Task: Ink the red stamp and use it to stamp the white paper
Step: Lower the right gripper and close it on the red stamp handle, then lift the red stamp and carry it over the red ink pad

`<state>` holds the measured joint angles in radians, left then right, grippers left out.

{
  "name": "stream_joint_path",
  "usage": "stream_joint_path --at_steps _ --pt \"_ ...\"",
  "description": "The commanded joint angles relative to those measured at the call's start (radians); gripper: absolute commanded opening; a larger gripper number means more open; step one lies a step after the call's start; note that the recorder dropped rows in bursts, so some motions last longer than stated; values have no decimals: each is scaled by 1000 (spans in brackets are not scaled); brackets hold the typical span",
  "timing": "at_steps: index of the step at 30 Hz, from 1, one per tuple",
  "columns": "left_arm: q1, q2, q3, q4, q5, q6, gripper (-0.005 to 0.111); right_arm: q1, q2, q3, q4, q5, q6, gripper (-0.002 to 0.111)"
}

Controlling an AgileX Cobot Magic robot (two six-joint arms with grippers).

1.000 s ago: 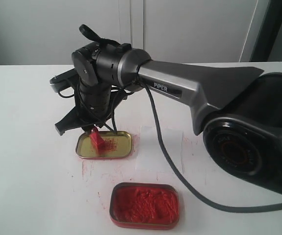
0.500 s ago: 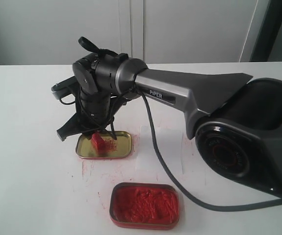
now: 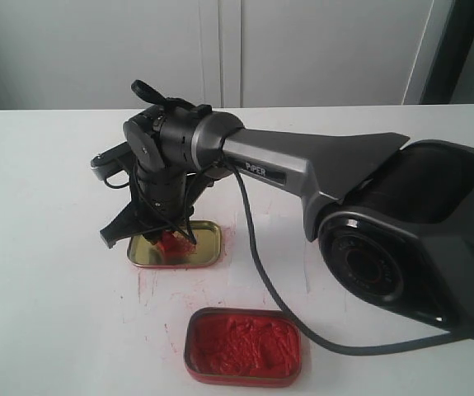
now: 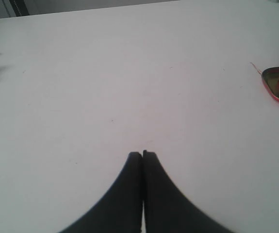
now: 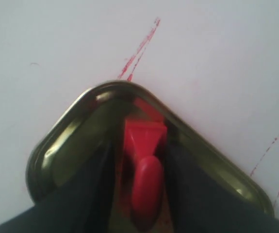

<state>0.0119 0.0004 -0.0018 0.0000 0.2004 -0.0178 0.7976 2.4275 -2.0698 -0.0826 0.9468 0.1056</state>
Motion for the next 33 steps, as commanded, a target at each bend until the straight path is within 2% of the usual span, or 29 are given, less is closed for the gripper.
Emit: stream_joint_path --at_steps 1,9,28,32,33 --pt "-5 0 2 -6 -6 -4 0 -2 -4 -3 -12 -9 -5 24" --pt "-5 0 2 -6 -6 -4 0 -2 -4 -3 -22 -7 -5 1" --pt "-5 0 2 -6 -6 -4 0 -2 -47 -3 -22 47 58 0" --pt "-5 0 2 -6 -6 -4 0 -2 -70 -3 -22 116 69 0" --pt "-5 0 2 -6 -6 -4 0 -2 -78 -3 -22 135 127 0"
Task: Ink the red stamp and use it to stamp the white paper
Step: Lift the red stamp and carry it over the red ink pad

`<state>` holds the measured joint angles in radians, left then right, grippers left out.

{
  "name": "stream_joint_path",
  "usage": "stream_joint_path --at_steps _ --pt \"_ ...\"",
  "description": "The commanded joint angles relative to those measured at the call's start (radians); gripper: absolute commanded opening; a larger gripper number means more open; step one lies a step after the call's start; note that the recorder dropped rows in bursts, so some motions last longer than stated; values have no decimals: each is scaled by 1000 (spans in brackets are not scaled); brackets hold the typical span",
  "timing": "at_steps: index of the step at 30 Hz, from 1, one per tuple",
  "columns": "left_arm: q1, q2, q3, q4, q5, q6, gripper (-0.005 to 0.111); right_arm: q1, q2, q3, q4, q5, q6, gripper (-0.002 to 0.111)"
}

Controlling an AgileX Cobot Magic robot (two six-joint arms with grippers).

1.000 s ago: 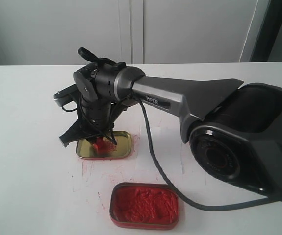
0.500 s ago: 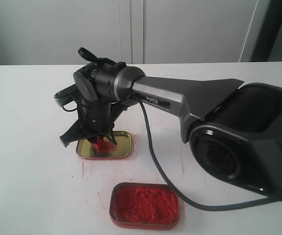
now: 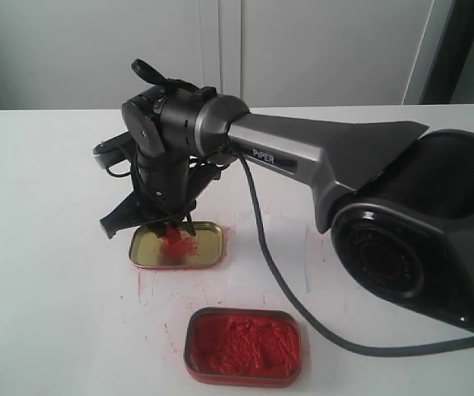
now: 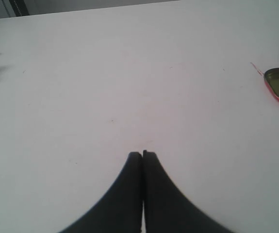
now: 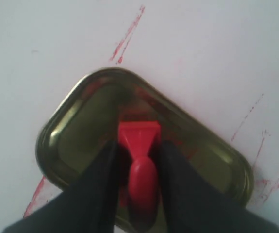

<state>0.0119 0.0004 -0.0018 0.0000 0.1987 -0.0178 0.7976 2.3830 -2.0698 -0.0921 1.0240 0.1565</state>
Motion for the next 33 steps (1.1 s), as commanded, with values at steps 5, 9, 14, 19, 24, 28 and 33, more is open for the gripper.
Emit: stream_joint_path --at_steps 5,9,14,19,24,28,33 --pt "-5 0 2 -6 -4 -4 0 14 -68 4 -10 112 132 0" --pt "-5 0 2 -6 -4 -4 0 24 -119 83 -10 93 132 0" --pt "-5 0 2 -6 -4 -4 0 27 -249 305 3 -21 114 0" --pt "-5 0 2 -6 -4 -4 0 28 -353 457 8 -87 90 0" --pt "-5 0 2 -6 -4 -4 0 28 -434 586 8 -131 83 0" --pt "-5 0 2 -6 -4 -4 0 28 -473 662 8 -151 83 0" --pt "-5 0 2 -6 -4 -4 0 28 -534 801 8 -214 83 0"
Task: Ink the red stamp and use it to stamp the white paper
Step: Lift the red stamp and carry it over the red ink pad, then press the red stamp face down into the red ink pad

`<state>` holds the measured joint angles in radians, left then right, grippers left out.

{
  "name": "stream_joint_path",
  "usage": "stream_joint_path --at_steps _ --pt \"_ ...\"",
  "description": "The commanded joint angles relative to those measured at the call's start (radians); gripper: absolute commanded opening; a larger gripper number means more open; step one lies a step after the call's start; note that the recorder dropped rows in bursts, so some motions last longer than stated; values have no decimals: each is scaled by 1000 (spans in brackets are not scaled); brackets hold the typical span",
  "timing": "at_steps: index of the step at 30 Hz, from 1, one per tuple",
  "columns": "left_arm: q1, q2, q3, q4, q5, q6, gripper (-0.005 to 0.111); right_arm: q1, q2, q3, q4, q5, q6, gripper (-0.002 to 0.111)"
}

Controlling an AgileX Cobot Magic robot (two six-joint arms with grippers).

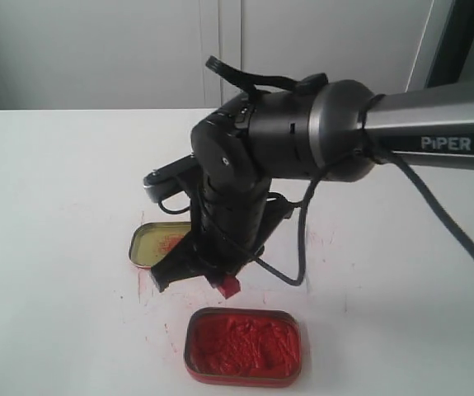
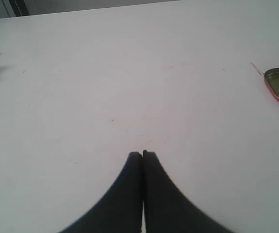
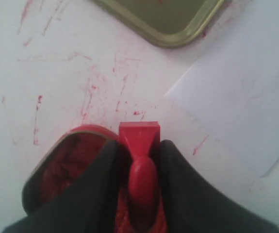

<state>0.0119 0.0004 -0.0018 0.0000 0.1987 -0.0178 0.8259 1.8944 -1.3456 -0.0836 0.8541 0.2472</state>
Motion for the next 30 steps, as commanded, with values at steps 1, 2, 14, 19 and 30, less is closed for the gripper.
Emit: stream_joint_path --at_steps 1,2,14,19,30 --pt "-5 0 2 -6 -4 -4 0 0 -70 122 -1 -67 -8 0" --pt "-5 0 2 -6 -4 -4 0 2 -80 137 1 -77 -8 0" --pt "-5 0 2 -6 -4 -4 0 121 -123 255 -7 -210 25 0" --pt "-5 0 2 -6 -4 -4 0 121 -123 305 -7 -280 56 0" --pt "-5 0 2 -6 -4 -4 0 121 -123 338 -45 -319 97 0"
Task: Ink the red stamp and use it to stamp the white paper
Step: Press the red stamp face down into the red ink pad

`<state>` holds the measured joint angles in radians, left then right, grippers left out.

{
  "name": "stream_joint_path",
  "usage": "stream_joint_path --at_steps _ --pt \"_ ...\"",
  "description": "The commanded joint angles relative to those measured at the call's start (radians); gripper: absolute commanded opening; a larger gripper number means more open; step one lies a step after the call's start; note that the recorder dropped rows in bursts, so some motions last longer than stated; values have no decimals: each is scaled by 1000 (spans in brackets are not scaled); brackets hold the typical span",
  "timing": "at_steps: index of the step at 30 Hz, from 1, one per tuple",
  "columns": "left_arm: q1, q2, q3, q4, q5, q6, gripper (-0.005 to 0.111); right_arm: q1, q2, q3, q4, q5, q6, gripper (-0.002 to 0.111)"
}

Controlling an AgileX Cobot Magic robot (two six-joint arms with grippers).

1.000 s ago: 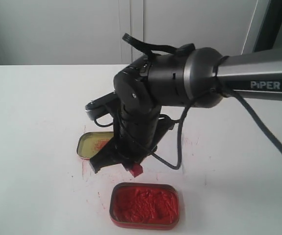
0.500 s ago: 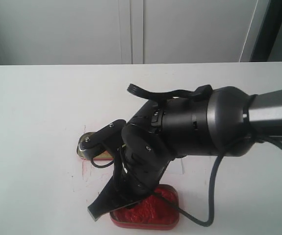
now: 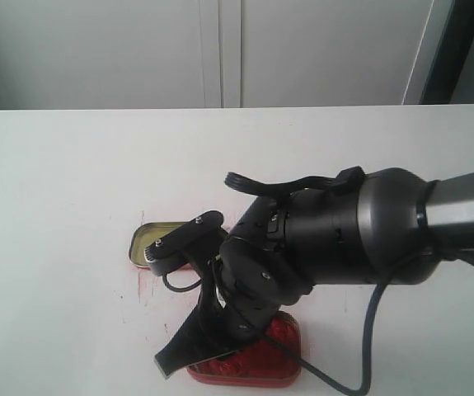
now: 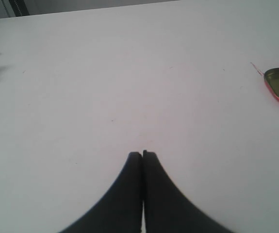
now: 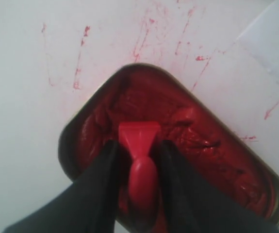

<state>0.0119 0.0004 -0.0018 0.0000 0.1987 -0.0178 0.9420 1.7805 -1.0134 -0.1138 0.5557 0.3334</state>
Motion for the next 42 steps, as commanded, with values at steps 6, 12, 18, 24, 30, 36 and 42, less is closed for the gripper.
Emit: stream_joint_path --at_steps 6,12,18,24,30,36,42 --pt "-5 0 2 -6 -4 -4 0 4 -10 6 -18 -25 11 0" --pt "-5 0 2 -6 -4 -4 0 4 -8 6 -22 -47 11 0" --pt "-5 0 2 -6 -4 -4 0 4 -8 6 -49 -49 11 0" --pt "-5 0 2 -6 -4 -4 0 4 2 14 -49 -69 11 0" --pt "-5 0 2 -6 -4 -4 0 4 46 14 -51 -75 11 0" --pt "-5 0 2 -6 -4 -4 0 4 110 14 -51 -69 11 0" --pt "-5 0 2 -6 -4 -4 0 4 149 14 -51 -66 11 0"
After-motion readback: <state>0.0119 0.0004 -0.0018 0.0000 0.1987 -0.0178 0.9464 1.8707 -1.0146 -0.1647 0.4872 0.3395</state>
